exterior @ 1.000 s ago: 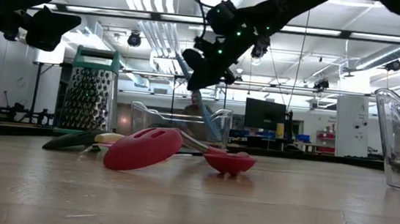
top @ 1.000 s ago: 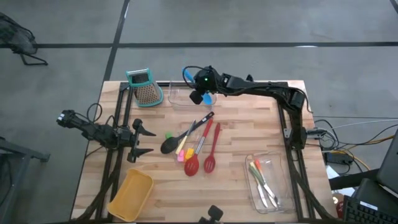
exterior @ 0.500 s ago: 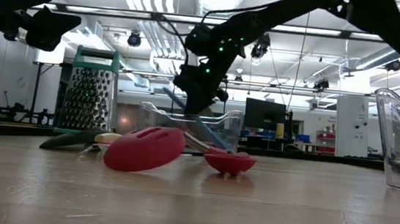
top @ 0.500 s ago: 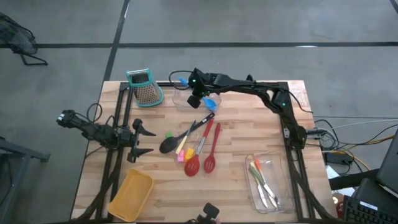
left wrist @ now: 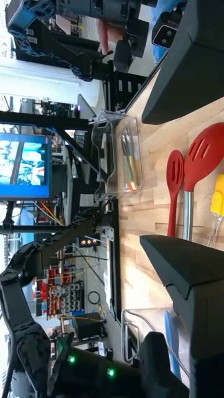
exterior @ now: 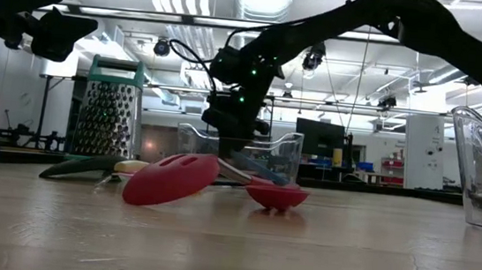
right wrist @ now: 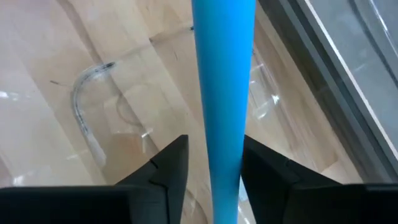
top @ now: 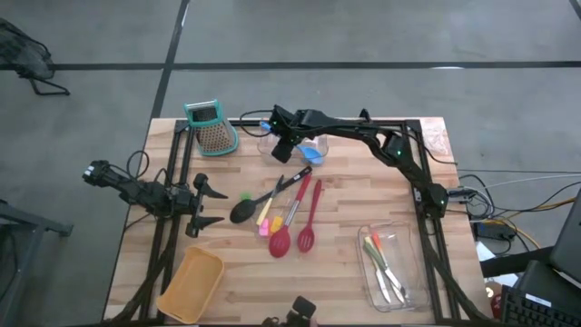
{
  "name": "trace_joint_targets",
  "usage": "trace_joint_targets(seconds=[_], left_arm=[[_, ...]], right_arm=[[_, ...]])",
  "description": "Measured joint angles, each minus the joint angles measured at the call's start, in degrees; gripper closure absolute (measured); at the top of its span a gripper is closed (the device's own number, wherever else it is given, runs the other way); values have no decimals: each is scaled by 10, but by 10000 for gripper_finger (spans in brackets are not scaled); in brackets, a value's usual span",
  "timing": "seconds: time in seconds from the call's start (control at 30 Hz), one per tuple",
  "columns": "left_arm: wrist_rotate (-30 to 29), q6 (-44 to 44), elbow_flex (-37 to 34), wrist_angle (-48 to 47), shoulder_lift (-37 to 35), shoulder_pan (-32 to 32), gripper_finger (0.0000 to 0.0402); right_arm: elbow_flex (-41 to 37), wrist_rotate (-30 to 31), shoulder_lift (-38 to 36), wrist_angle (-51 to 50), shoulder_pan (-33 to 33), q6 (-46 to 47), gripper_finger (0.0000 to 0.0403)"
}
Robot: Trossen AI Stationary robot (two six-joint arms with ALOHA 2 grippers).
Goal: Pick & Place Kitchen Items
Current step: Put the blue spoon into the top transparent bin, then put the red slotted spoon into the top transparent bin
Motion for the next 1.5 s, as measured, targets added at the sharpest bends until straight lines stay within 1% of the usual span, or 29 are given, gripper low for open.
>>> trace_joint_targets(seconds=[0.3,0.43,0.53,0.67,0.83,0.97,1.1,1.2,1.27,1.33,1.43,1.5], left_arm=[[0,0,0,0,0,0,90],[0,0,0,0,0,0,90],[0,0,0,0,0,0,90],[0,0,0,0,0,0,90],[0,0,0,0,0,0,90],[0,0,0,0,0,0,90],[0,0,0,0,0,0,90],[0,0,0,0,0,0,90],[0,0,0,0,0,0,90],[0,0,0,0,0,0,90],[0,0,0,0,0,0,90],[0,0,0,0,0,0,90]], right_arm=[[29,1,-31,-8,3,0,222],[44,1,-51,-35,13,-25,212],[45,0,-69,-55,27,-25,208],[40,0,-91,-107,59,-70,208],[39,-2,-103,-165,110,-122,222],[33,-6,-104,-192,159,-184,233],[16,-39,-100,-192,208,-231,236],[-10,-47,-100,-157,241,-241,231],[-24,-43,-100,-145,259,-253,225],[-35,-23,-99,-144,273,-262,220],[-55,1,-99,-138,280,-268,212],[-67,3,-99,-133,280,-268,206]])
